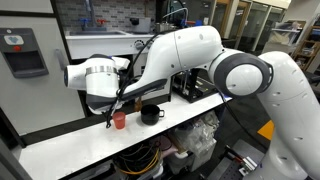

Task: Move the wooden spoon to the right, use the wooden spoon to stir the contents in the black pot, remove the spoon from the pot and place it on the right side of the counter

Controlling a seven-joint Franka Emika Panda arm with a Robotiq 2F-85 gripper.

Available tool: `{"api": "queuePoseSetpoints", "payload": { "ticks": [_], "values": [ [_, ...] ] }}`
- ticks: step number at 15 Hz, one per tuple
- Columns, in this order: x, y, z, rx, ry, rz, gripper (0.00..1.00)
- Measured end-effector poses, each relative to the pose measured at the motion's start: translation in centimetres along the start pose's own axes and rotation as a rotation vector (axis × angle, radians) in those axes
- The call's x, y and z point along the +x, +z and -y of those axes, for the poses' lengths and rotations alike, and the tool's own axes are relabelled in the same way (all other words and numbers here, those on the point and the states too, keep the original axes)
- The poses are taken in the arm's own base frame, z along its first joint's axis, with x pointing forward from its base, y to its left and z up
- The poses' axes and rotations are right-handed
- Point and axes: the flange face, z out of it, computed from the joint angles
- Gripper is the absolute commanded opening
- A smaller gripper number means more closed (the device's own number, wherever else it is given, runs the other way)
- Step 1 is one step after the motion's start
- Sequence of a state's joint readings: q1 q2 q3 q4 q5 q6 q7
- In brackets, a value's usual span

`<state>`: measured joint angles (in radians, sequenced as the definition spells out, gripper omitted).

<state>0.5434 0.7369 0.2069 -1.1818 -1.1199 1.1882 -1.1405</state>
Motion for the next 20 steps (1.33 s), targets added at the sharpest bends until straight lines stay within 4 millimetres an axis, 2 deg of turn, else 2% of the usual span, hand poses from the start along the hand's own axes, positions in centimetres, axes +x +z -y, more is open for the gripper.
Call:
{"api": "queuePoseSetpoints", "payload": {
  "ticks": [5,9,14,20],
  "values": [
    [1.4,0.9,1.1,0.036,-0.043,0.059,0.03],
    [0.4,2.0,1.7,0.044,-0.033,0.147,0.03],
    [-0.7,4.7,1.7,0.058,-0.031,0.222,0.03],
    [1.7,7.6,2.1,0.073,-0.059,0.288,0.03]
  ]
}}
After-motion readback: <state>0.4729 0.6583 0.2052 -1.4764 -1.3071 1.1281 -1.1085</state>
